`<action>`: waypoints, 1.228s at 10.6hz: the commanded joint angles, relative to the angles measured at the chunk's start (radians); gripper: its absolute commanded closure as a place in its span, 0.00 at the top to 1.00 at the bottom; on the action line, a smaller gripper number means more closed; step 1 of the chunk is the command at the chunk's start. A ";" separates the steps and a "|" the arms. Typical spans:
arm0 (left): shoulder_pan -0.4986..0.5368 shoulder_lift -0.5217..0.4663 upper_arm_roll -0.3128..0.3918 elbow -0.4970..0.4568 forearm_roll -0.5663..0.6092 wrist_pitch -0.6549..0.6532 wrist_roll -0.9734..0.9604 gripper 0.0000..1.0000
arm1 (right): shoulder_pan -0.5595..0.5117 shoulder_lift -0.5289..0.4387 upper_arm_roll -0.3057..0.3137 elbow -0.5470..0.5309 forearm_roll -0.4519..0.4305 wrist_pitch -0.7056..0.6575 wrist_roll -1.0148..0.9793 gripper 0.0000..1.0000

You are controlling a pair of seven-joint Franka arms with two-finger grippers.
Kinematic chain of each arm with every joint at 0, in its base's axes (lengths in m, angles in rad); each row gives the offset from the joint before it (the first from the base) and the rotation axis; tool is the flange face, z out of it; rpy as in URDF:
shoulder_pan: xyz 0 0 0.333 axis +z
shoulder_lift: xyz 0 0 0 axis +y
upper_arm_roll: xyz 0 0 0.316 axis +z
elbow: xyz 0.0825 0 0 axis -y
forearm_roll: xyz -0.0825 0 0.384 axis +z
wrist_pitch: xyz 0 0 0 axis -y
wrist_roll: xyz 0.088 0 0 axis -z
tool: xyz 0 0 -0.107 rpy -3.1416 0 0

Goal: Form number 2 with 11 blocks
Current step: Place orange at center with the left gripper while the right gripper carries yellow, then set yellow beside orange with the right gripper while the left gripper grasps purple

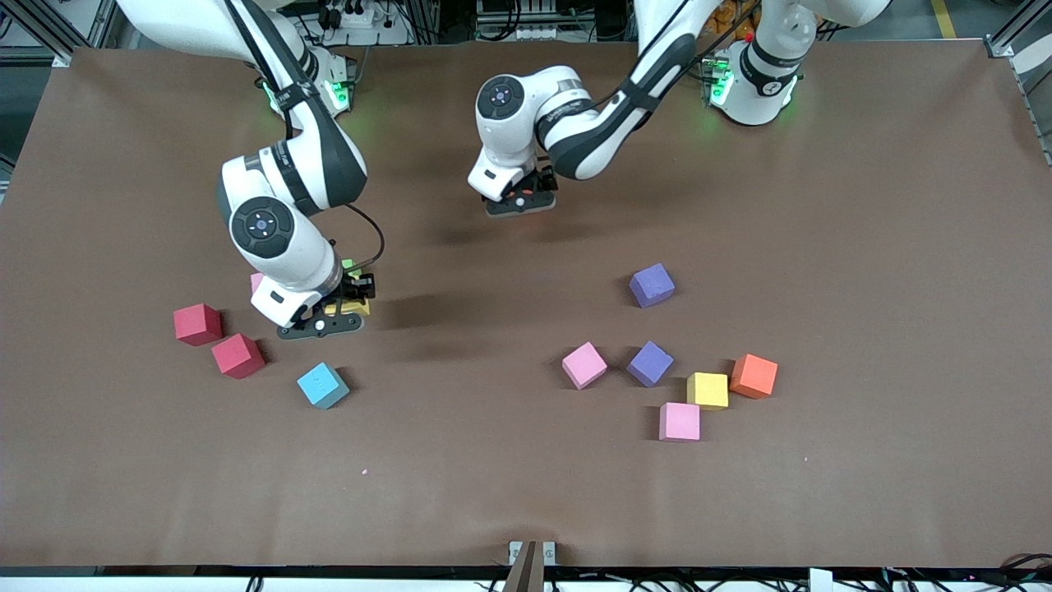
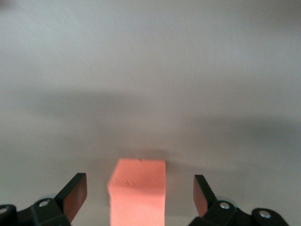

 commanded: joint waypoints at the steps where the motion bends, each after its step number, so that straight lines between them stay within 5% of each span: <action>1: 0.121 -0.033 -0.005 0.035 0.017 -0.036 -0.023 1.00 | 0.007 -0.016 0.026 -0.011 0.004 0.016 -0.040 0.15; 6: 0.206 0.091 0.105 0.223 0.042 -0.047 0.004 1.00 | 0.092 0.002 0.050 -0.016 0.004 0.067 -0.142 0.14; 11: 0.370 0.008 0.112 0.104 0.072 -0.114 0.214 1.00 | 0.217 -0.002 0.050 -0.144 0.002 0.140 -0.457 0.14; 13: 0.410 -0.033 0.109 0.025 0.070 -0.069 0.285 1.00 | 0.344 -0.024 0.052 -0.224 0.002 0.182 -0.465 0.14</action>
